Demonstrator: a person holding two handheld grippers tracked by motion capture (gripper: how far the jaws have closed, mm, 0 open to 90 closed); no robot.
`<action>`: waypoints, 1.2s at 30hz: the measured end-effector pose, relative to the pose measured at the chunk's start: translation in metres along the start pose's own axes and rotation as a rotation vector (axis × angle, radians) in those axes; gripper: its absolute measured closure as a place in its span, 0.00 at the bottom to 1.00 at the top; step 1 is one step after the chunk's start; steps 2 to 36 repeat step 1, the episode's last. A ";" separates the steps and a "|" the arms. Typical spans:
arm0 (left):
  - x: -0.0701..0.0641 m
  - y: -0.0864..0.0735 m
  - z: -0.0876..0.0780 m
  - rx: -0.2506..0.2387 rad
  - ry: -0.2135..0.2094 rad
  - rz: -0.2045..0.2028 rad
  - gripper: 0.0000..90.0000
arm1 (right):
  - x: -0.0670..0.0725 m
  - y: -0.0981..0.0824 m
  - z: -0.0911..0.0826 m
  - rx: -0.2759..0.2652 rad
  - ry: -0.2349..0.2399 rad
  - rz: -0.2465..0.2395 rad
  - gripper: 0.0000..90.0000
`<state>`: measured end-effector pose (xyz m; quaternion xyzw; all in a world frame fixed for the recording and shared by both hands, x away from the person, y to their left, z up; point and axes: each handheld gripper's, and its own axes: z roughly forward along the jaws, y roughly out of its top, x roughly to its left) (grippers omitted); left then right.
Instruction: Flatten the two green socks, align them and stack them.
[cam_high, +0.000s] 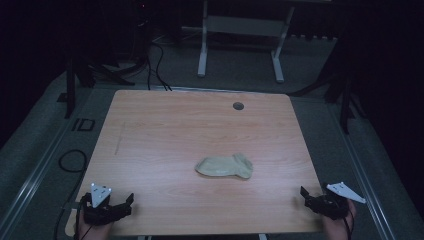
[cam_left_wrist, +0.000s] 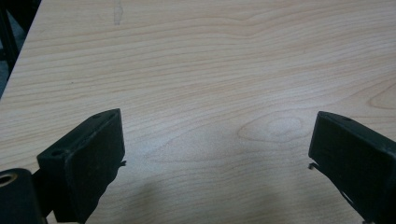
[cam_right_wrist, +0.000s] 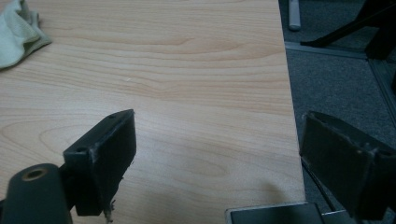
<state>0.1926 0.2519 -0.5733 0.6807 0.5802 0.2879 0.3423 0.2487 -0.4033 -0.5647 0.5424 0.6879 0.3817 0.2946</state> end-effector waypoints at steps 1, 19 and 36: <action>0.000 0.000 0.000 0.000 0.002 0.000 0.04 | 0.000 0.000 0.000 0.001 0.000 0.001 0.12; 0.000 0.000 0.000 0.000 0.002 0.000 0.04 | 0.000 0.000 0.000 0.001 0.000 0.001 0.12; 0.000 0.000 0.000 0.000 0.002 0.000 0.04 | 0.000 0.000 0.000 0.001 0.000 0.001 0.12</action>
